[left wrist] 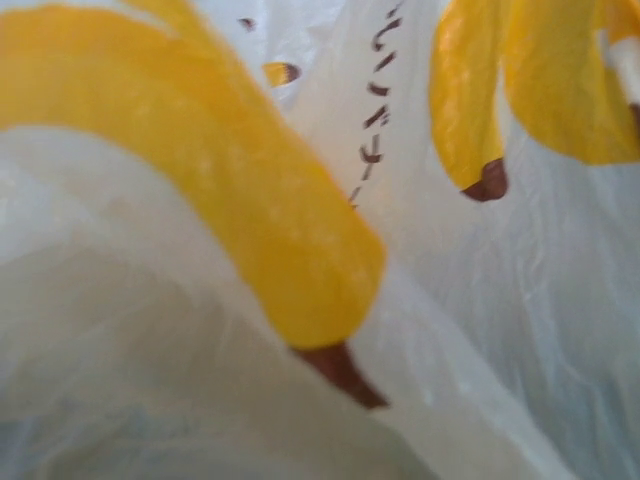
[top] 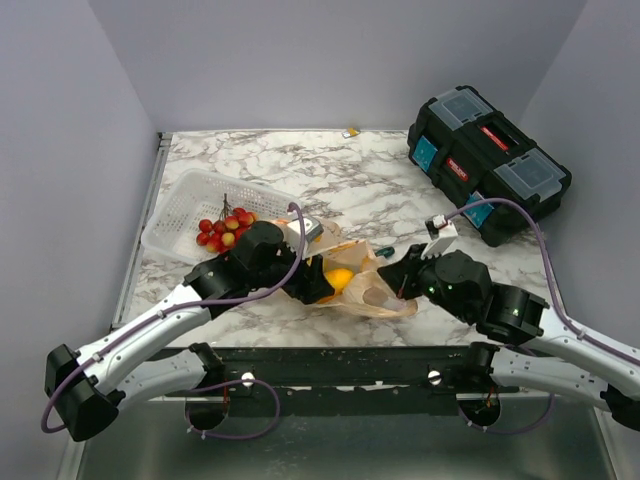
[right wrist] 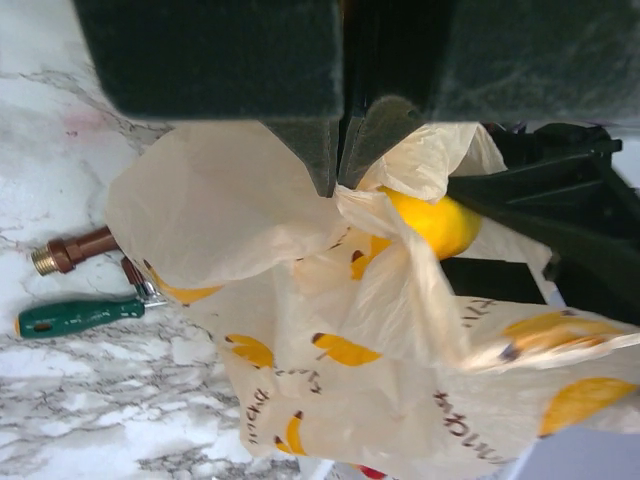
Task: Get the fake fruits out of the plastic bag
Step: Take out the fake fruit from the plastic bag.
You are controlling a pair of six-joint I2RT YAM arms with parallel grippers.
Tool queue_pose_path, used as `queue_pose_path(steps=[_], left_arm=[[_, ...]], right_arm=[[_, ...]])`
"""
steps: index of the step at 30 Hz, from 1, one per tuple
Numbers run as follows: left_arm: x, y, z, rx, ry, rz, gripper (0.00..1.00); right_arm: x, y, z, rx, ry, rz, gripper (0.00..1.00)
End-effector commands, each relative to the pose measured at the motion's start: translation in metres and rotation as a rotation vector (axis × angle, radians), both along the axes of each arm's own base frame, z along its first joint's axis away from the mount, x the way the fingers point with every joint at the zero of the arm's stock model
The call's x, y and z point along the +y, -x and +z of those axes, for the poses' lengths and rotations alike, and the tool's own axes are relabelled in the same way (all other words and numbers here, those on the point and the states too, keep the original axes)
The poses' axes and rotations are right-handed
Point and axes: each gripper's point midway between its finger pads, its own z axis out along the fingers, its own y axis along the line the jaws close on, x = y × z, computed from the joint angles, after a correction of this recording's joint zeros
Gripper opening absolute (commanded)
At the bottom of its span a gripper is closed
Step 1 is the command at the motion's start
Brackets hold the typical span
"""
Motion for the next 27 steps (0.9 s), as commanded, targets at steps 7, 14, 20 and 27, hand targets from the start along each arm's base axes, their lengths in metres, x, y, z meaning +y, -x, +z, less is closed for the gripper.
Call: queue_pose_path(steps=[7, 14, 20, 27], left_arm=[[0.017, -0.017, 0.035, -0.211, 0.041, 0.105, 0.0], [0.005, 0.021, 0.024, -0.119, 0.076, -0.109, 0.0], [0.047, -0.022, -0.007, -0.16, -0.126, 0.209, 0.0], [0.046, -0.036, -0.018, -0.273, -0.054, 0.253, 0.0]], right_arm=[[0.022, -0.011, 0.054, -0.112, -0.078, 0.035, 0.01], [0.043, -0.021, 0.097, -0.219, -0.134, 0.07, 0.01], [0.028, -0.018, 0.105, -0.258, -0.186, 0.042, 0.01], [-0.001, -0.015, 0.083, -0.213, -0.147, -0.034, 0.01]])
